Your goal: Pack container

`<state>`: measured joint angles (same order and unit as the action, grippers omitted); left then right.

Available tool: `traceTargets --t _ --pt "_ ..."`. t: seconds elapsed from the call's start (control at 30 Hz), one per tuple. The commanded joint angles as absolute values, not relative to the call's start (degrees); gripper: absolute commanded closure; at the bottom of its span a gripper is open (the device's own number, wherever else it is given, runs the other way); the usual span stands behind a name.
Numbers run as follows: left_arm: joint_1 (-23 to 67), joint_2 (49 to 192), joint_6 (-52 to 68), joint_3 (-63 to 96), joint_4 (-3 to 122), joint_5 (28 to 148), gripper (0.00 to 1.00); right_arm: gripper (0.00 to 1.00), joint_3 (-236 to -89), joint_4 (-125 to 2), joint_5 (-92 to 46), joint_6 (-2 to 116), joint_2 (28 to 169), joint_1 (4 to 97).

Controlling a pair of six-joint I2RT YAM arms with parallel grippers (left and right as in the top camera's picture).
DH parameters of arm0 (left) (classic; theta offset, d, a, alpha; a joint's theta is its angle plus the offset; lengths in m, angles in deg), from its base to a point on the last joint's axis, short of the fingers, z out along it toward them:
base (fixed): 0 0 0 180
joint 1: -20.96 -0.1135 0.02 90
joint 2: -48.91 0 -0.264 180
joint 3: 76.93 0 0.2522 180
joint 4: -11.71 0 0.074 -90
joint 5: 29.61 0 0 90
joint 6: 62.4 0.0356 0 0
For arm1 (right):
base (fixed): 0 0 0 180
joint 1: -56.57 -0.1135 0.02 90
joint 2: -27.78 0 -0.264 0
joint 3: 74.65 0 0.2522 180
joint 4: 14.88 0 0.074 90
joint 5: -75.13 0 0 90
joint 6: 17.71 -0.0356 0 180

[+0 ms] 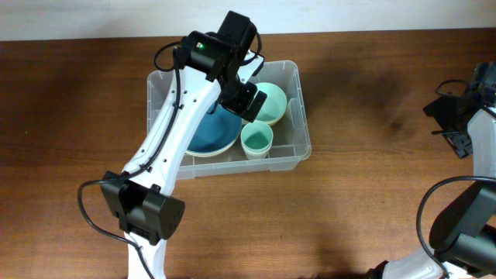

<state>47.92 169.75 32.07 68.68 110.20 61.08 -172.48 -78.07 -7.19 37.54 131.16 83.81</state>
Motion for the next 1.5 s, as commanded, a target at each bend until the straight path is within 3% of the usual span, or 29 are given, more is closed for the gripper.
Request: traceTargets --t 0.0,0.4,0.6,0.83,1.17,1.3,1.47 --pt "47.8 167.8 31.3 69.8 110.3 62.6 0.0 0.01 -172.1 -78.1 -6.4 37.1 131.4 84.0" --pt "42.8 166.4 38.2 67.4 101.0 62.6 0.0 0.01 -172.1 -78.1 -6.4 37.1 131.4 84.0" --pt "37.7 159.3 39.2 57.1 90.5 64.4 0.0 0.01 -172.1 -78.1 -6.4 37.1 131.4 84.0" --pt "30.7 138.9 41.2 21.4 67.5 70.3 0.0 0.01 -172.1 -78.1 -6.4 37.1 131.4 84.0" --pt "28.4 101.7 41.2 -29.4 30.9 70.1 0.0 0.01 -172.1 -78.1 -6.4 37.1 131.4 84.0" --pt "28.4 87.7 40.2 -43.4 21.6 70.1 0.0 0.01 -172.1 -78.1 -6.4 37.1 131.4 84.0" --pt "27.6 74.5 38.9 -52.6 18.6 70.0 0.0 0.01 -172.1 -78.1 -6.4 37.1 131.4 84.0"
